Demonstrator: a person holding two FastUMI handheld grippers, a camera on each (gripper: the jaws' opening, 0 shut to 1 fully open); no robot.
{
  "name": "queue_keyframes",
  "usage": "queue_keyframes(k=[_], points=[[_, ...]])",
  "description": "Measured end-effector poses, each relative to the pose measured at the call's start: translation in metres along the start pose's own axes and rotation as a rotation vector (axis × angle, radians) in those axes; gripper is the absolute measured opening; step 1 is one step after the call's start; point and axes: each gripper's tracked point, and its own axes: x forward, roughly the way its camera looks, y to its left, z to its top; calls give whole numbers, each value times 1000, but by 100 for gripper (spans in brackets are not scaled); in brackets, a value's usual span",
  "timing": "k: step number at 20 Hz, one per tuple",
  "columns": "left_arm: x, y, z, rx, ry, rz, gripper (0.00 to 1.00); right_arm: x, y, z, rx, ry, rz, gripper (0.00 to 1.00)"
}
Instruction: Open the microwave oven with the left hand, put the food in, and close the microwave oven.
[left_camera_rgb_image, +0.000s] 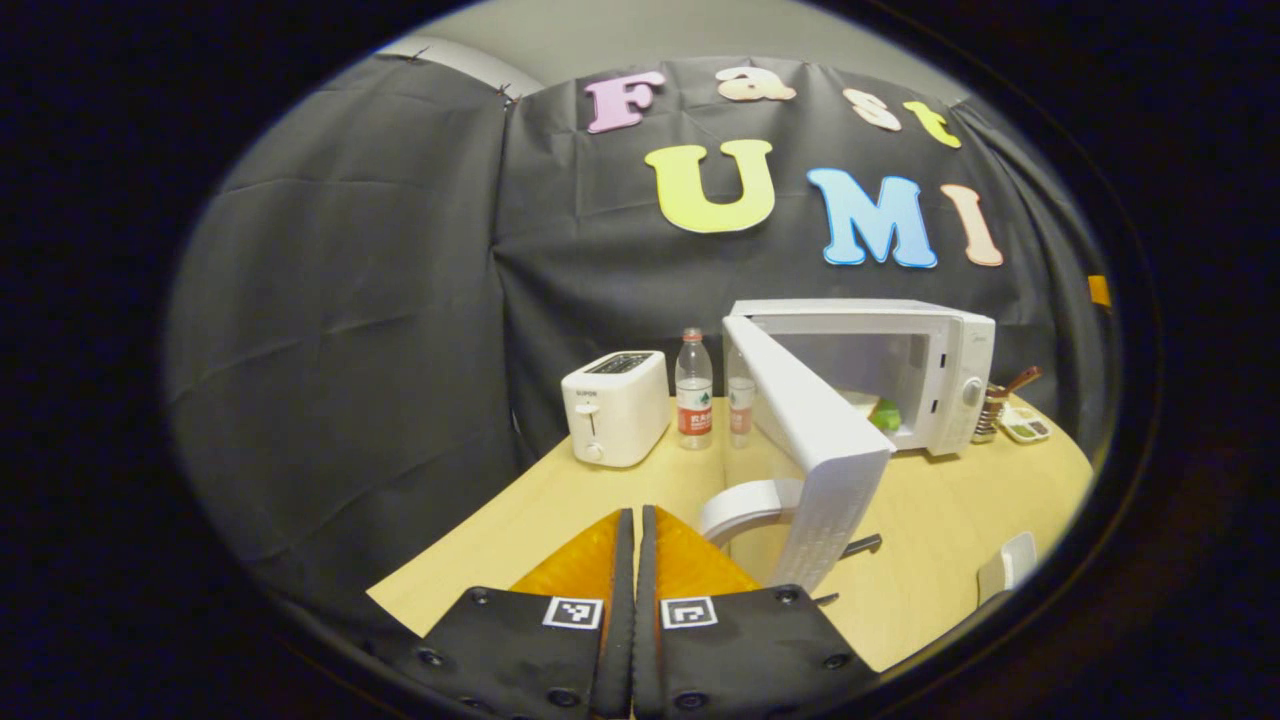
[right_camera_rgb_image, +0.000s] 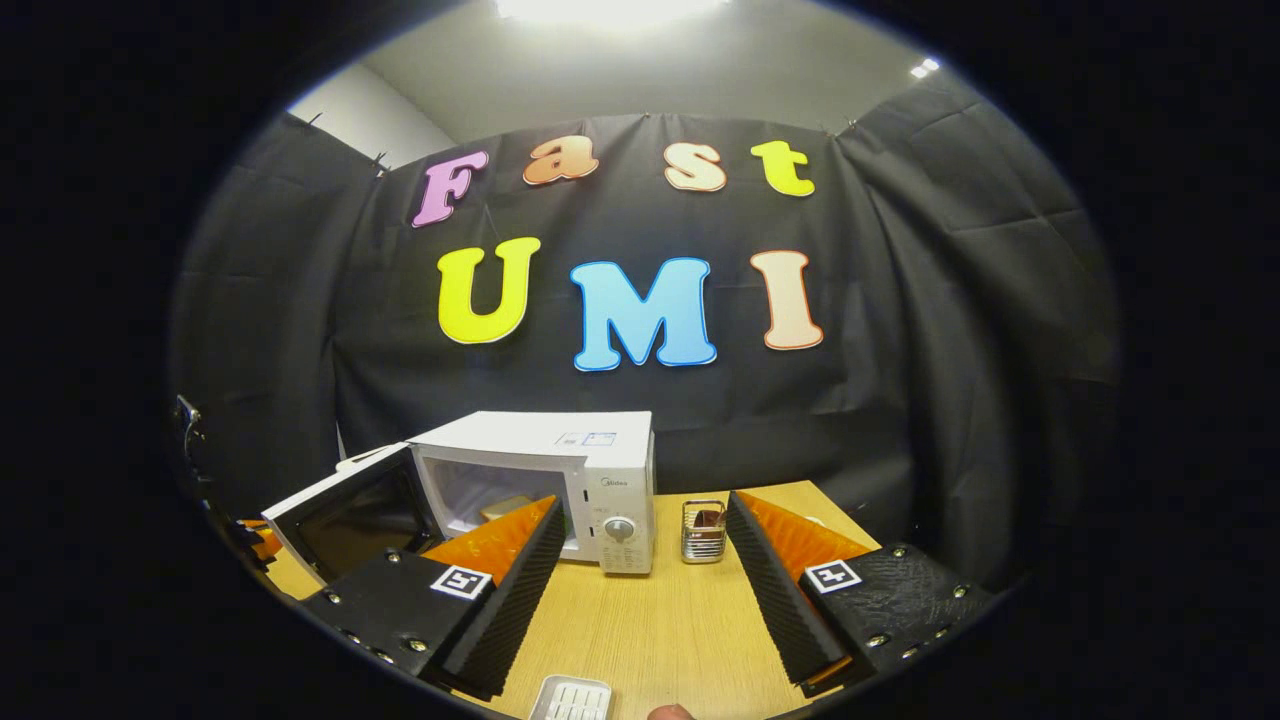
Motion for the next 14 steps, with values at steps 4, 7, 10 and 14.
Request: queue_keyframes(k=[4,7,10,14], points=[[-6,-23,7,10,-7,-17,7,-15,-16,5,-21,-19,23,98],[-12,-46,11,29,-15,-29,7,-29,-31,8,-31,-27,39,98],[-15,-68,19,39,-29,-31,7,-39,-45,11,-24,-26,53,98],[-14,-102,25,32,-22,-69,7,-46,-66,13,-23,-23,37,98]])
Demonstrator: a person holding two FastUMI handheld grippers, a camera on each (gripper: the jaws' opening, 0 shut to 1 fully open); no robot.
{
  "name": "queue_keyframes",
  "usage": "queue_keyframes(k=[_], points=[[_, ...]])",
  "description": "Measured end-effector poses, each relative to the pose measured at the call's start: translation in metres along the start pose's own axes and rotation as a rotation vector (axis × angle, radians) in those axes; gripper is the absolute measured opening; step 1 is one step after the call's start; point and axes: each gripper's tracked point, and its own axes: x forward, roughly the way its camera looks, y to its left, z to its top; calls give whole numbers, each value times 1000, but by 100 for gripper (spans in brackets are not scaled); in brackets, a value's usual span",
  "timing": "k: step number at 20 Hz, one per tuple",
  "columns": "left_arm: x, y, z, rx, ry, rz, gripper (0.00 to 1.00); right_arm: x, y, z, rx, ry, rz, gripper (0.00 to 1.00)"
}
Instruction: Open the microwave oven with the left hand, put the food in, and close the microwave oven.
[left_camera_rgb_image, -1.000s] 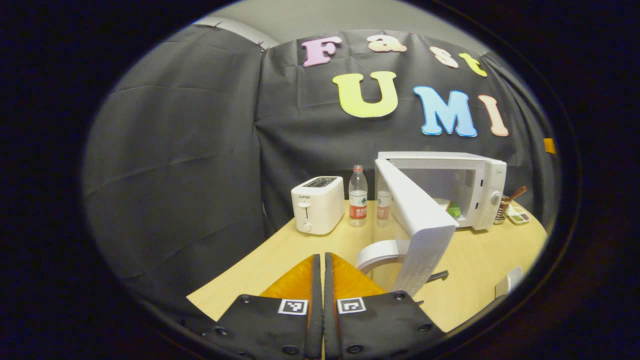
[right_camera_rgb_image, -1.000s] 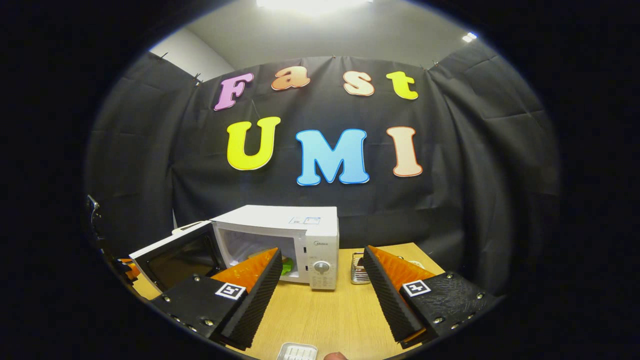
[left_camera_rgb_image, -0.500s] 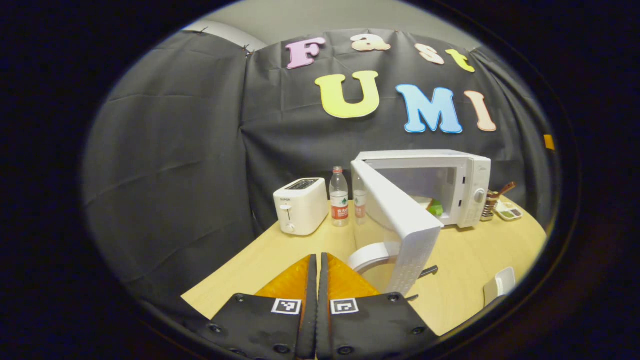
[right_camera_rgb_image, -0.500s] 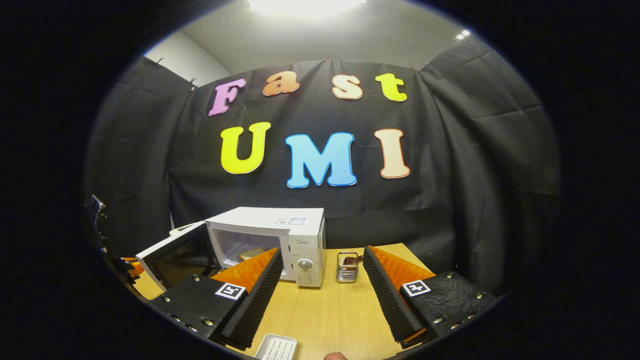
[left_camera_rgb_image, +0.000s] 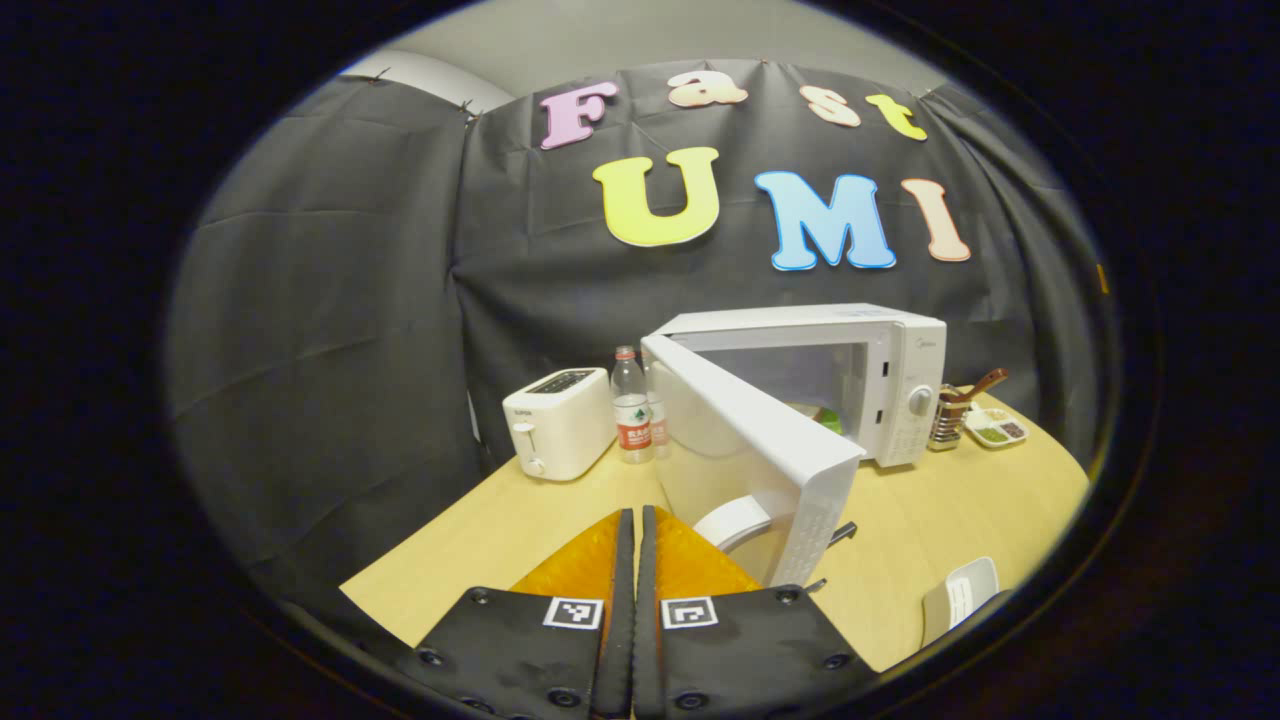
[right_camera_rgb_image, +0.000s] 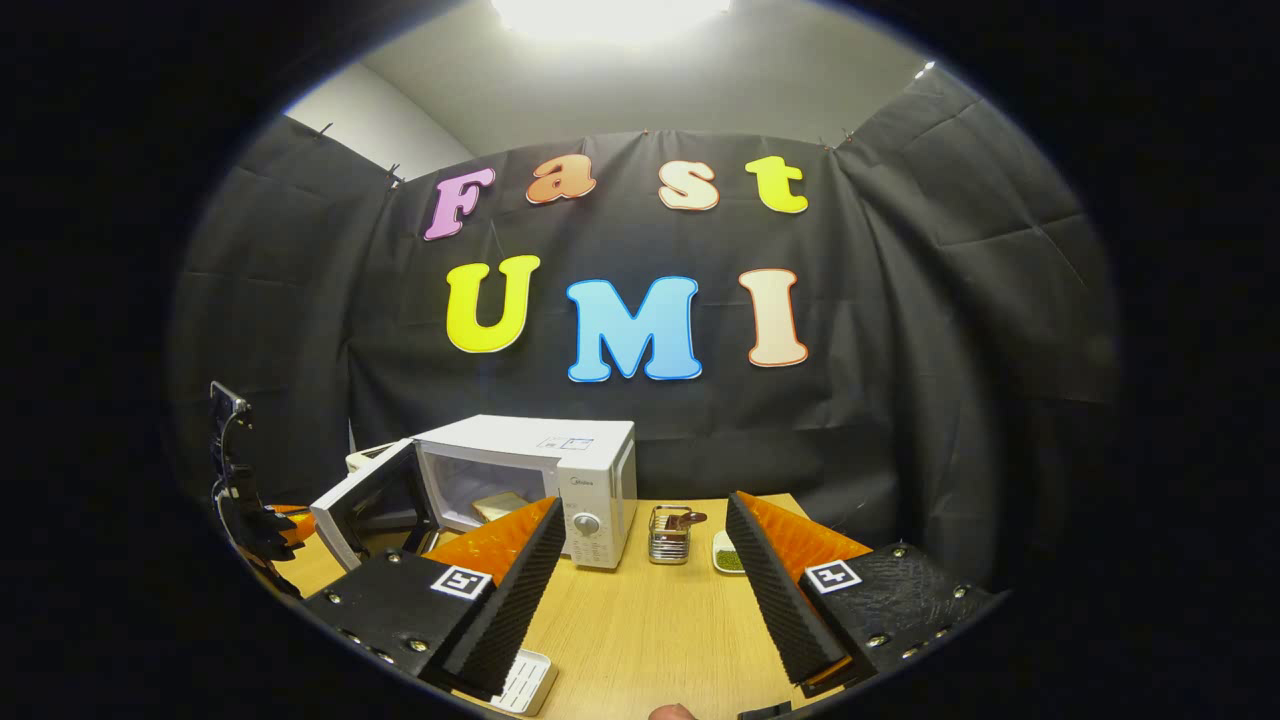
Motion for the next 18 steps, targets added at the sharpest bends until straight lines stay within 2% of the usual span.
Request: queue_keyframes(k=[5,15,16,17,18], points=[[16,-49,10,31,-6,-98,7,9,-13,-7,18,29,-35,98],[64,-128,33,26,-7,-311,7,44,-7,0,23,20,-88,98],[69,-133,35,29,-9,-325,7,45,-7,0,21,22,-94,93],[74,-137,39,30,-11,-339,7,47,-7,-1,17,24,-103,93],[80,-142,42,31,-12,-350,7,47,-9,-1,14,27,-112,98]])
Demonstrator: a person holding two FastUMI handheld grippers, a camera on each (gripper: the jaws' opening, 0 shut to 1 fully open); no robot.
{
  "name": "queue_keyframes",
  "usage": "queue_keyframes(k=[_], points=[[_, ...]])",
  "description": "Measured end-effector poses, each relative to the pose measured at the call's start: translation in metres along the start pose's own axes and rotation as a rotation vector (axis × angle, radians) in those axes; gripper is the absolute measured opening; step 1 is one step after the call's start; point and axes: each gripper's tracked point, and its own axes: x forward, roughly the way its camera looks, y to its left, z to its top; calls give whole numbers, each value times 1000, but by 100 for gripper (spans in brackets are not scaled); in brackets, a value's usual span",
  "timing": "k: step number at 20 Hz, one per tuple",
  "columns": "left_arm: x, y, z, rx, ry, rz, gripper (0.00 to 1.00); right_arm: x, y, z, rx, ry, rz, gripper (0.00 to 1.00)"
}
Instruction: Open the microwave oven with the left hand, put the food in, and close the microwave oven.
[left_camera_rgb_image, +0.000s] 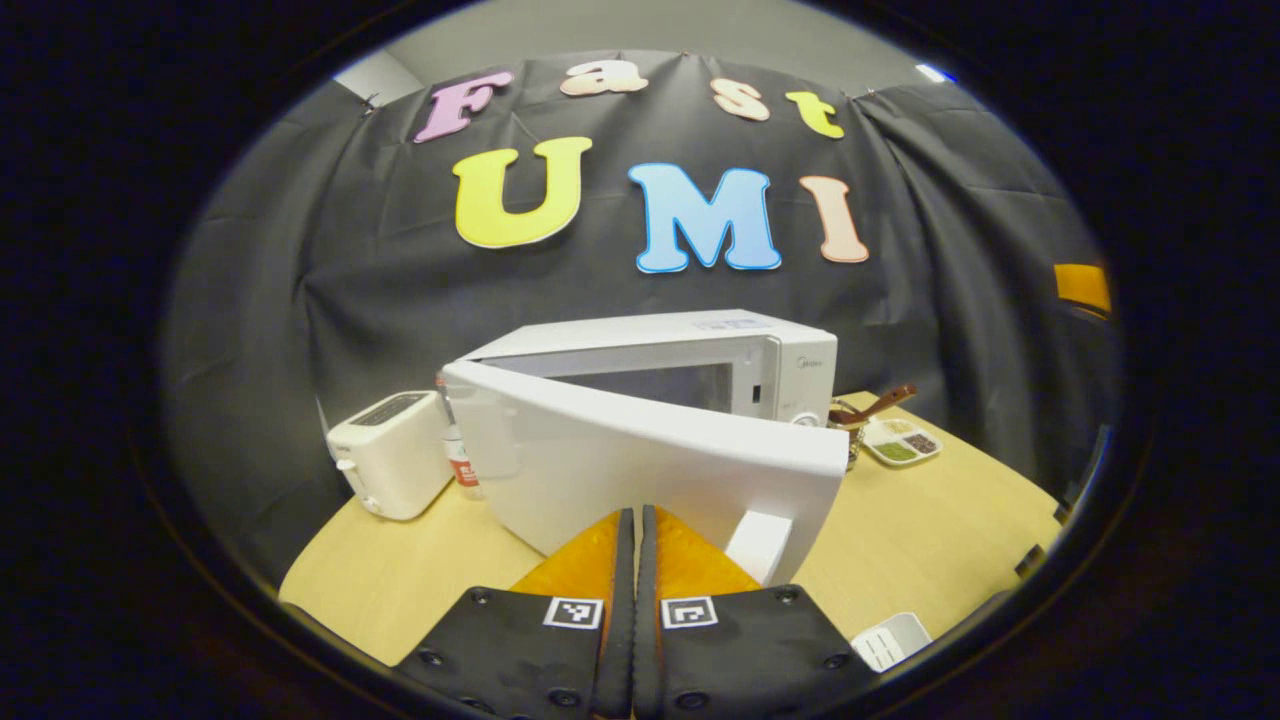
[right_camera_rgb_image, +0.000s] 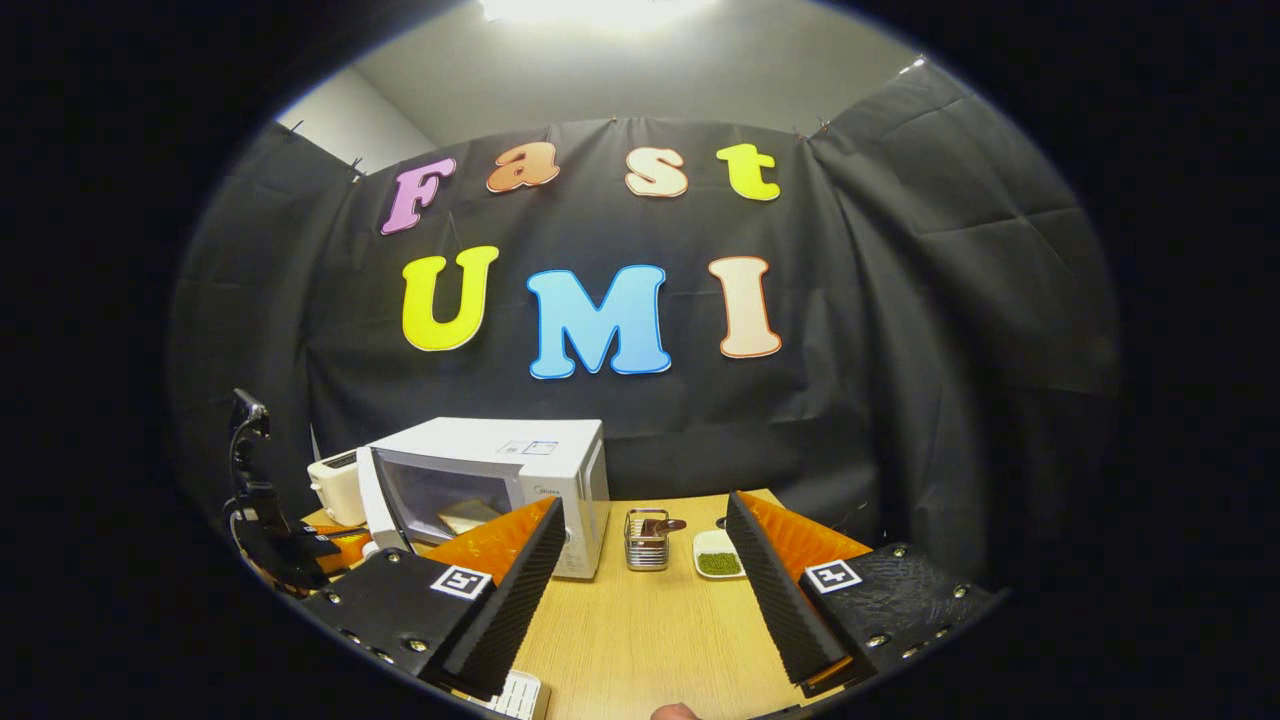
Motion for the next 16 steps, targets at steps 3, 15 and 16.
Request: queue_keyframes(k=[3,15,16], points=[[16,-5,2,1,-2,-26,8,1,-2,0,1,-2,-26,98],[90,-35,30,62,-13,-97,7,-4,-28,-11,1,28,-157,98],[99,-36,31,65,-14,-99,7,-6,-32,-11,0,31,-169,98]])
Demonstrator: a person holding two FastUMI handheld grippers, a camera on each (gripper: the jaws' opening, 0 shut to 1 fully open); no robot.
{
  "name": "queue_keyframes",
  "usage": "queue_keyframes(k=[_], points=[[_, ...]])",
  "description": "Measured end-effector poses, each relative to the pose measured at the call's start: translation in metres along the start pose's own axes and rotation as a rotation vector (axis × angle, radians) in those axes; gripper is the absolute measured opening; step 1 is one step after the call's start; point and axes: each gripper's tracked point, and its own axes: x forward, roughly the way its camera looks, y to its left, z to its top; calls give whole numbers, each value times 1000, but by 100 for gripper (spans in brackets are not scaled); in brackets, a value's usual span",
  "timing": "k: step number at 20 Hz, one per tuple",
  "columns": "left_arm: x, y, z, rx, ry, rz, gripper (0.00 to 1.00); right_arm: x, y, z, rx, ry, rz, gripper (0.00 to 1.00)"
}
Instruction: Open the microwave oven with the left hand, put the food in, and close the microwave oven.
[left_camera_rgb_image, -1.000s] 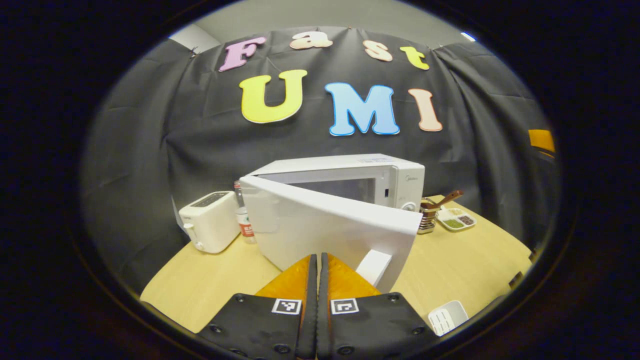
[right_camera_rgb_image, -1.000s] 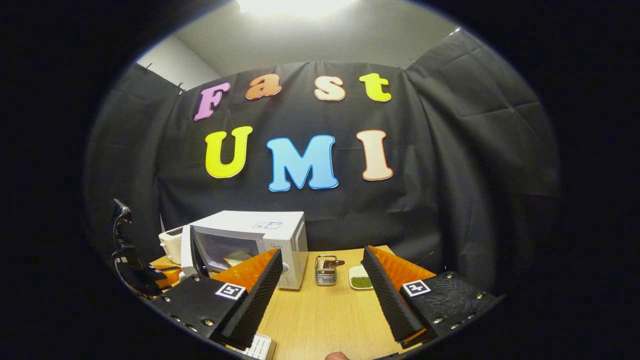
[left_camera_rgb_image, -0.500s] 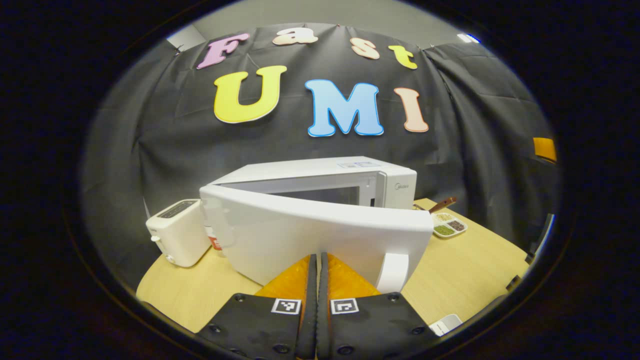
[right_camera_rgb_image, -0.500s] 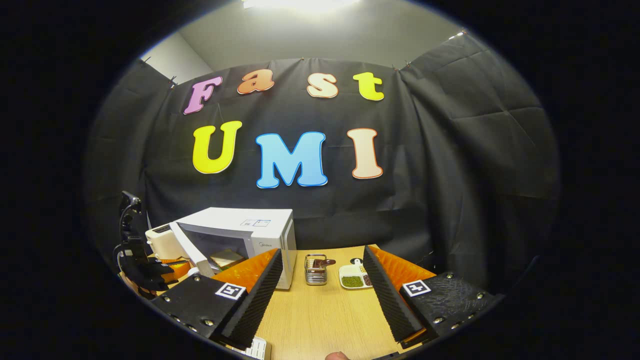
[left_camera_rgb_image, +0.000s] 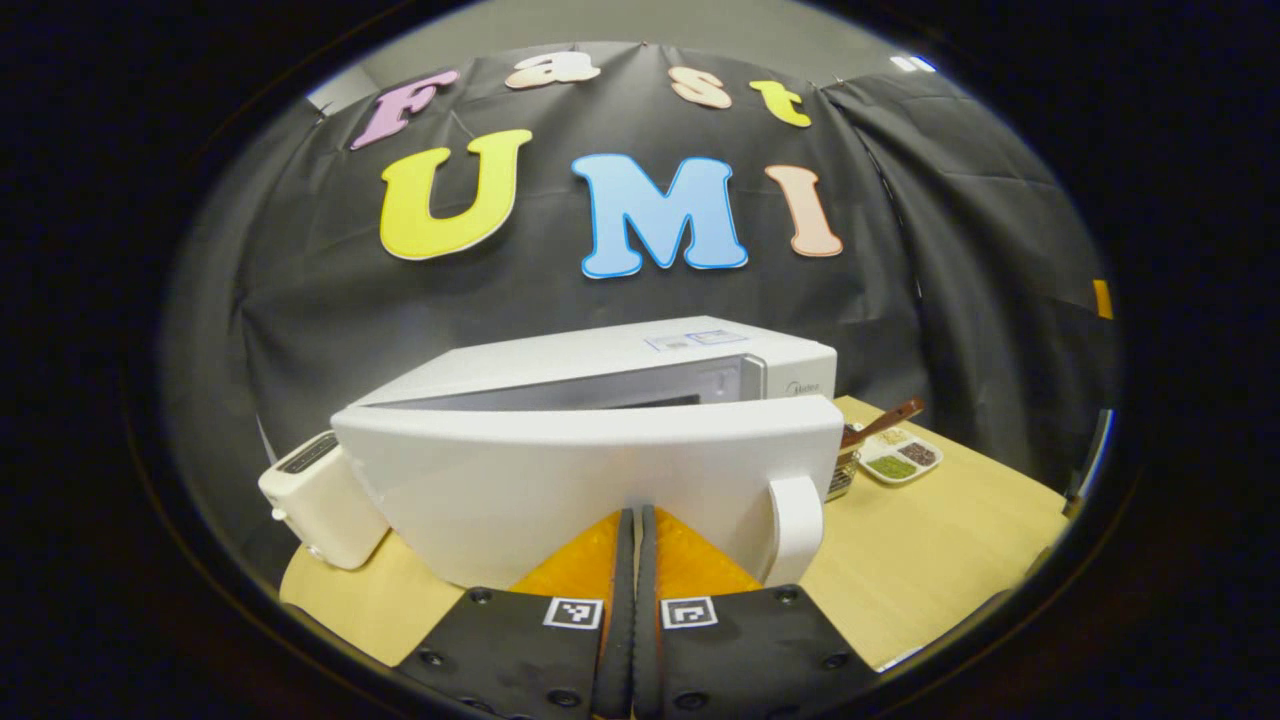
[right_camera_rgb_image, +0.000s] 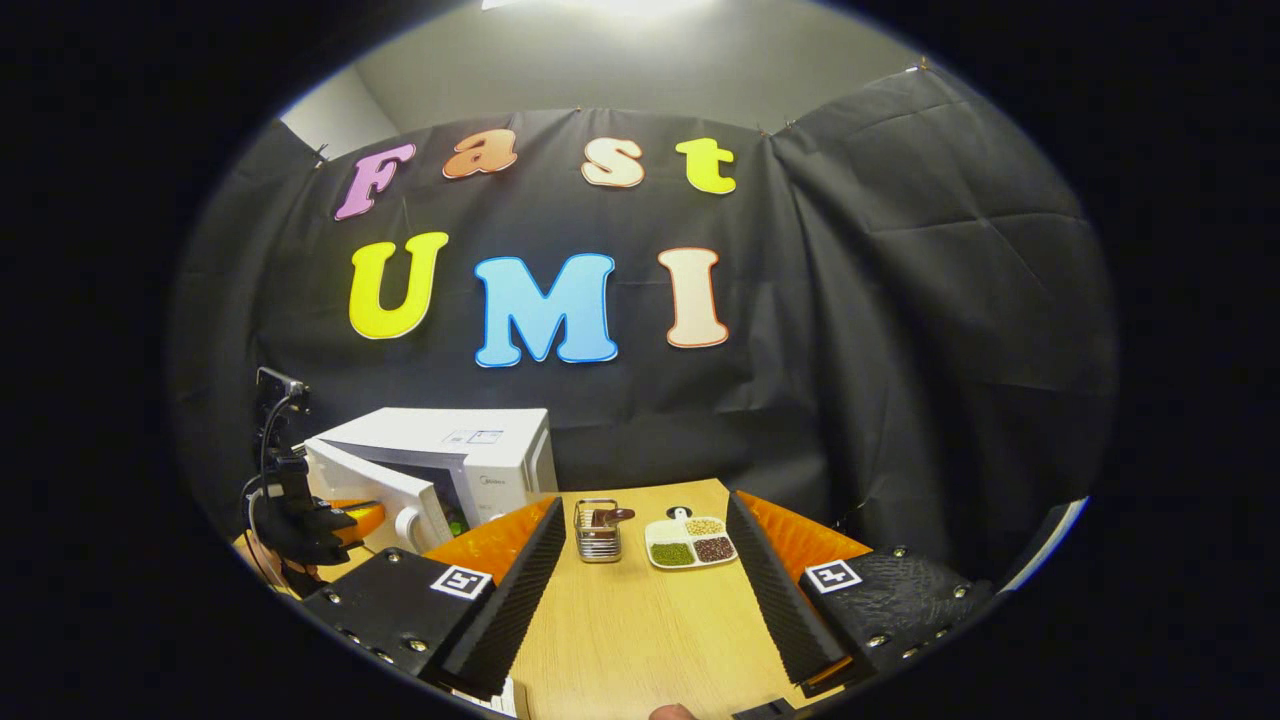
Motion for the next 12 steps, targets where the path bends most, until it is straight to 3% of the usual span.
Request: queue_keyframes(k=[5,6,11,12], points=[[30,-7,12,3,-15,0,7,3,-5,-4,-5,8,-45,98],[35,-7,14,7,-13,2,7,2,-5,-3,-6,9,-50,93],[51,-10,14,2,-17,12,7,-2,-9,-5,-25,16,-71,98],[54,-8,14,3,-13,20,7,-2,-11,-5,-29,17,-76,93]])
